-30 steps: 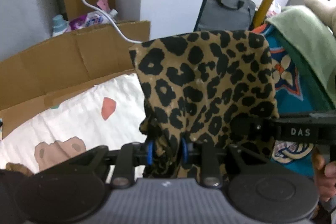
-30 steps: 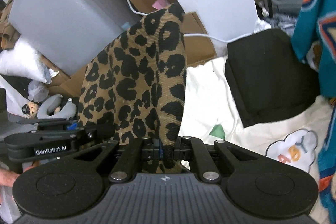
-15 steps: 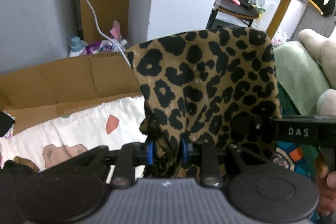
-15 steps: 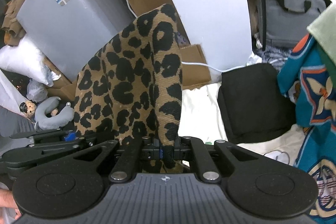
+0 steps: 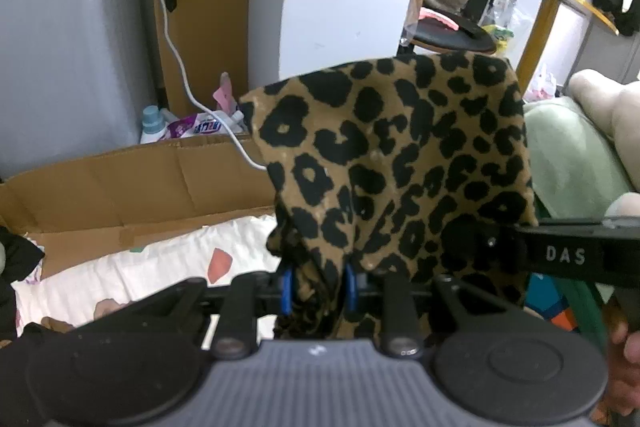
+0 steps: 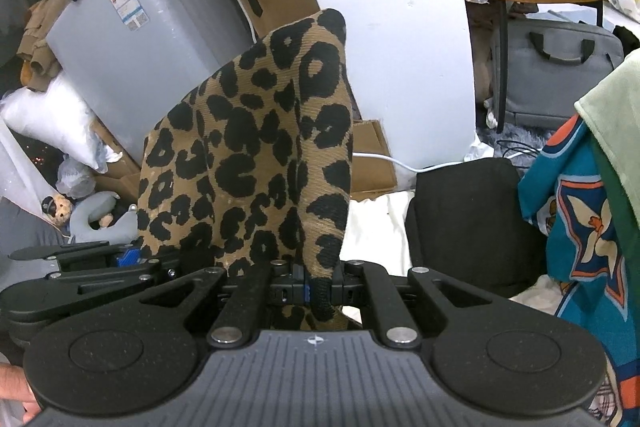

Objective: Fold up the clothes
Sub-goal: 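Lift the folded skirt with both grippers and carry it toward the teal cloth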

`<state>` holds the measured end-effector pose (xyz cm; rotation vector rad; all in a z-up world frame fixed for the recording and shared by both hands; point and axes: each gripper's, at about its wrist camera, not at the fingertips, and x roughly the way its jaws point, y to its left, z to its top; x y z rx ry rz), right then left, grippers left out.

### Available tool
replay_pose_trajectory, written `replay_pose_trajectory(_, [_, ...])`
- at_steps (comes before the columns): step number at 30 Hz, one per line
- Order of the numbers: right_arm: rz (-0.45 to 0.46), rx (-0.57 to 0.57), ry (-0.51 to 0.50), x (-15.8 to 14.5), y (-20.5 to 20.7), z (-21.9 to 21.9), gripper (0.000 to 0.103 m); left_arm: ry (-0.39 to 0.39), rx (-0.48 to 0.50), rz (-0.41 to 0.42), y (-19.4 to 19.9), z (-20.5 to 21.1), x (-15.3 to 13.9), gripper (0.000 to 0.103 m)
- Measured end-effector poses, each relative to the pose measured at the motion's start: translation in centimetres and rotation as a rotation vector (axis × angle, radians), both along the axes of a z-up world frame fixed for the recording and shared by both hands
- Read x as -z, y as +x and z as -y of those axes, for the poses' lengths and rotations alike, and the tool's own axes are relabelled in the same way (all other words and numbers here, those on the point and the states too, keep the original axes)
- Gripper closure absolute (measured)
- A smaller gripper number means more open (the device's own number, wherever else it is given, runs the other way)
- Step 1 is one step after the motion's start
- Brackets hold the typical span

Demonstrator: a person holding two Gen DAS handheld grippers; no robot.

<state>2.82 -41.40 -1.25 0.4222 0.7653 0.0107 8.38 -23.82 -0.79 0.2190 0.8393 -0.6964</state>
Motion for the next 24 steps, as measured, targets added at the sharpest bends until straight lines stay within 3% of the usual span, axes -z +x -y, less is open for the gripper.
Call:
replay_pose_trajectory(4, [-0.014,0.023,0.045,0.3,-0.1,2.2,0.098,-0.002,-0.010,-0.003,-0.7,1.2,0.5,0.076])
replay_pose_trajectory(15, [0.014,0.002,-0.064,3.0,-0.7,5.0,0.098,-0.025,-0.088,-0.051,-0.8,4.7,3.9,0.076])
replay_pose_trajectory(24, [0.023,0.026,-0.106,6.8,-0.4,6.9,0.098,-0.059,-0.076,-0.040,-0.2,6.5,8.4,0.076])
